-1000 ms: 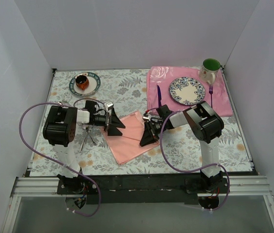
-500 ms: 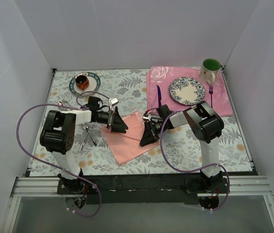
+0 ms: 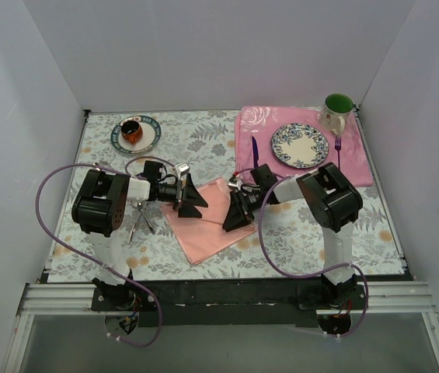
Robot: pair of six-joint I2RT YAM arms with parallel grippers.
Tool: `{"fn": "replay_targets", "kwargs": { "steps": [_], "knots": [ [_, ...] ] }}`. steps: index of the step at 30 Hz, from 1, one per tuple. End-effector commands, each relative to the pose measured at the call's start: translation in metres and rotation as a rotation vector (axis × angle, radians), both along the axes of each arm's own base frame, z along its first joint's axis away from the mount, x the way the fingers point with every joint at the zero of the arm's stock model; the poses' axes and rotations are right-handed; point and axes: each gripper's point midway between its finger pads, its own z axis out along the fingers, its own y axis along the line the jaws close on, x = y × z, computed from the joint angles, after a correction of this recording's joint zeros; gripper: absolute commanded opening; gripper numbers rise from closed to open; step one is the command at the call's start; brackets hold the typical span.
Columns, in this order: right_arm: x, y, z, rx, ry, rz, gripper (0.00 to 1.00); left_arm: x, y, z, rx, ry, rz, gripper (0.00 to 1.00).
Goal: Fold the napkin into a case and place the utensils inside
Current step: Smooth out the top corner of the smaller-rectangle-folded napkin from the folded napkin.
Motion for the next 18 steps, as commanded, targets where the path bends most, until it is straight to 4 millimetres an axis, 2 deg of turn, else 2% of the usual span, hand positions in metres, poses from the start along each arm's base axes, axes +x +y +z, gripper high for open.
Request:
{"fn": "replay_targets", "kwargs": {
  "steps": [1,3,4,6,7,8,10,13,18],
  "knots": [
    [0.018,0.022,0.056,0.131,-0.139,0.005,0.5,0.004,0.001,-0.01,0.029,-0.015,0.027,0.98],
    [0.018,0.029,0.067,0.145,-0.122,-0.007,0.54,0.005,0.001,-0.01,0.027,-0.016,0.026,0.98],
    [0.022,0.033,0.071,0.174,-0.149,-0.008,0.61,0.005,0.001,-0.011,0.026,-0.013,0.027,0.98],
    [0.023,0.039,0.067,0.175,-0.129,-0.013,0.71,0.004,0.001,-0.011,0.027,-0.014,0.024,0.98],
    [0.023,0.041,0.066,0.165,-0.095,-0.025,0.81,0.004,0.001,-0.011,0.025,-0.015,0.023,0.98],
    [0.027,0.044,0.064,0.183,-0.109,-0.032,0.87,0.004,0.001,-0.012,0.026,-0.012,0.024,0.98],
    [0.029,0.047,0.06,0.163,-0.051,-0.068,0.95,0.004,0.001,-0.01,0.023,-0.015,0.022,0.98],
    [0.032,0.054,0.06,0.21,-0.068,-0.092,0.99,0.004,0.001,-0.01,0.02,-0.016,0.021,0.98],
    [0.032,0.062,0.065,0.265,-0.066,-0.098,0.99,0.003,0.001,-0.01,0.019,-0.018,0.018,0.98]
  ]
}}
